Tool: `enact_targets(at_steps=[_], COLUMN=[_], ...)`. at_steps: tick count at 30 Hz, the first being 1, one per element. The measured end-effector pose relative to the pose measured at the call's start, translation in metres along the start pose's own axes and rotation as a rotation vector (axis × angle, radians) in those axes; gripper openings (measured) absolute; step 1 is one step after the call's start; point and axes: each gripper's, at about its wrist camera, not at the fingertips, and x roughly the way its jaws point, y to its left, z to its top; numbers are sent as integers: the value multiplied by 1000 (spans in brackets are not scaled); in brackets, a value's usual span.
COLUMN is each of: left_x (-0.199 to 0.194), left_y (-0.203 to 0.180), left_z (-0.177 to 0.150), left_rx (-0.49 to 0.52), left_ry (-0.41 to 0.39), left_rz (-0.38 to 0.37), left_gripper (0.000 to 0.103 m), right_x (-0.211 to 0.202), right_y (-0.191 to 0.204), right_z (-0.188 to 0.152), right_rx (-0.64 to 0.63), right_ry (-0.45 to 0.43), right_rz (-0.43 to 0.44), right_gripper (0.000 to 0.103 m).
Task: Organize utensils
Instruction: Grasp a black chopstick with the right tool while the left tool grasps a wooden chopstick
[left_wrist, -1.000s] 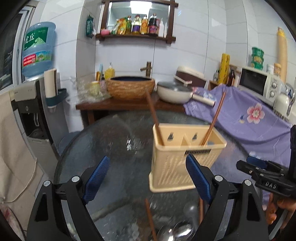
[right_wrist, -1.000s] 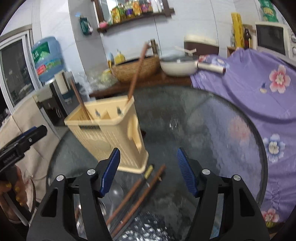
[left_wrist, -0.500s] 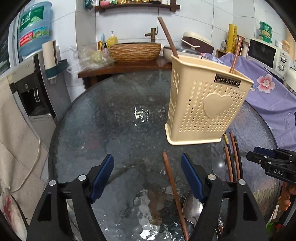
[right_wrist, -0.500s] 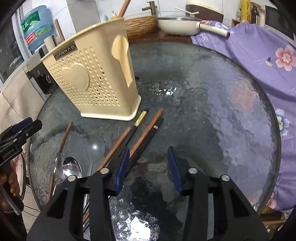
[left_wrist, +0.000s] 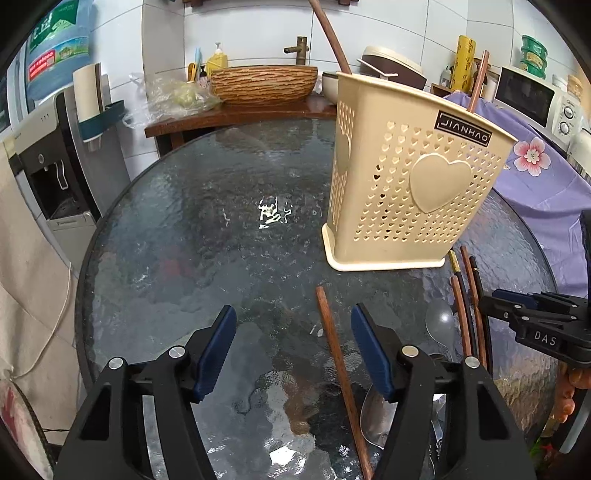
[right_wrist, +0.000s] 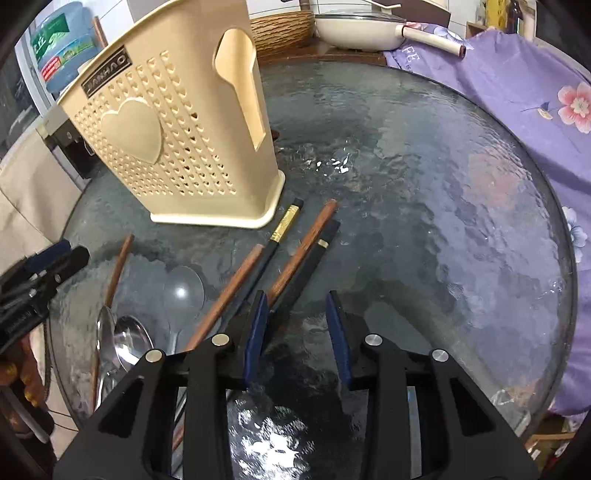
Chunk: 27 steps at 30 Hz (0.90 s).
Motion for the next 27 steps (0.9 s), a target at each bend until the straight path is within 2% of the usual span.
enact_targets(at_steps=[5, 10, 13, 16, 19, 27], left_x=[2, 4, 6, 11, 16, 35], left_y=[-3, 0, -1, -3, -6, -18], left_z=[0, 1, 2, 4, 7, 8], left_rx=[9, 1, 9, 15, 19, 70], left_ry=[8, 16, 25, 46, 64, 128], left_rz=[0, 1, 1, -4, -10, 30], left_gripper=[60, 59, 55, 50, 48, 41], right_x=[-2, -2, 2, 5, 10, 23], right_y=[1, -16, -22, -24, -23, -19], right_z=[2, 3, 6, 12, 20, 39], right_rx=[-34, -20, 8, 16, 44, 67], right_ry=[17, 30, 55, 56, 65, 78], right_rz=[-22, -25, 6, -9, -3, -49], right_gripper=[20, 19, 19, 19, 19, 18])
